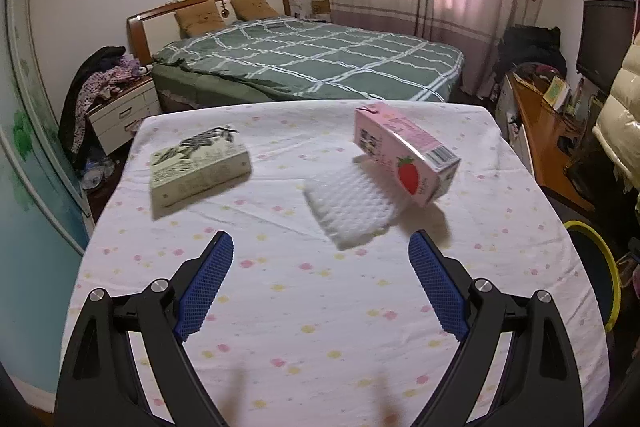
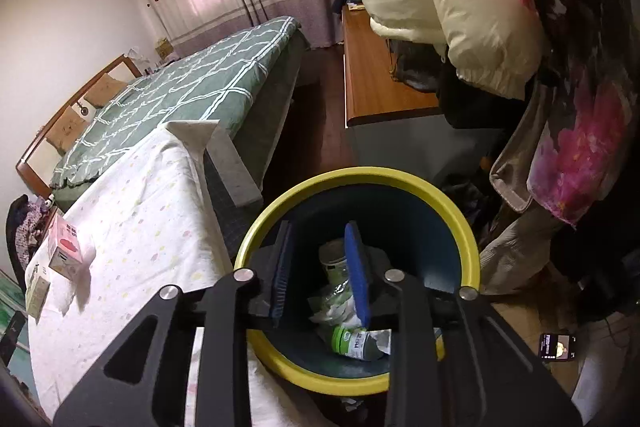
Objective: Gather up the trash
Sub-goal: 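Carry the white tissue with the right gripper into the bin and release, then grasp the pink strawberry milk carton with the left gripper and lift it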
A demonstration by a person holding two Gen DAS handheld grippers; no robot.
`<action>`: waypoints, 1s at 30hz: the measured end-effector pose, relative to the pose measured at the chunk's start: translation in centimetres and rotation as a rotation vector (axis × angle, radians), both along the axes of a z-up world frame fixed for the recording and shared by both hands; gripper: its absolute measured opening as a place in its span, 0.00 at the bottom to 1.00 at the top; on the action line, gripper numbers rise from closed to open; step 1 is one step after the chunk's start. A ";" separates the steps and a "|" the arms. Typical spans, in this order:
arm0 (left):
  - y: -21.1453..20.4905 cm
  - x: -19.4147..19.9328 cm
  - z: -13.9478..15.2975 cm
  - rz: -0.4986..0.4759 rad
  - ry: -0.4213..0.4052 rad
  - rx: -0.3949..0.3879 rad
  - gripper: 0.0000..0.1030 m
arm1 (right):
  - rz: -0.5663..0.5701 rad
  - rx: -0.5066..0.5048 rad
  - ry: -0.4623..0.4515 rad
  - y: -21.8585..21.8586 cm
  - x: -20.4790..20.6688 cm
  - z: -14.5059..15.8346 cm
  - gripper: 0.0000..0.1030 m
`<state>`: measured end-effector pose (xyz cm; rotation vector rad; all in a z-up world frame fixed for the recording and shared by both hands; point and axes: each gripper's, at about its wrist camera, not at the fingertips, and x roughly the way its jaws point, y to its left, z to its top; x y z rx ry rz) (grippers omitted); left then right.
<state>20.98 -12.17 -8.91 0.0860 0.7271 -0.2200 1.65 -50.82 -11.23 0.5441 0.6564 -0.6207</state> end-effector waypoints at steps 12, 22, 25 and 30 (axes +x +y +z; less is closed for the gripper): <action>-5.5 2.5 -0.9 -0.053 0.043 0.011 0.86 | 0.024 0.034 -0.006 -0.5 0.1 -1.1 0.29; -10.3 5.8 -0.9 -0.064 0.034 0.009 0.86 | 0.026 0.042 -0.007 -0.6 0.2 -1.4 0.29; -11.0 7.1 -1.5 -0.047 0.055 0.012 0.86 | 0.025 0.041 -0.007 -0.6 0.2 -1.4 0.29; -11.4 8.5 -2.5 -0.024 0.074 0.007 0.82 | 0.023 0.044 -0.005 -0.7 0.3 -1.6 0.29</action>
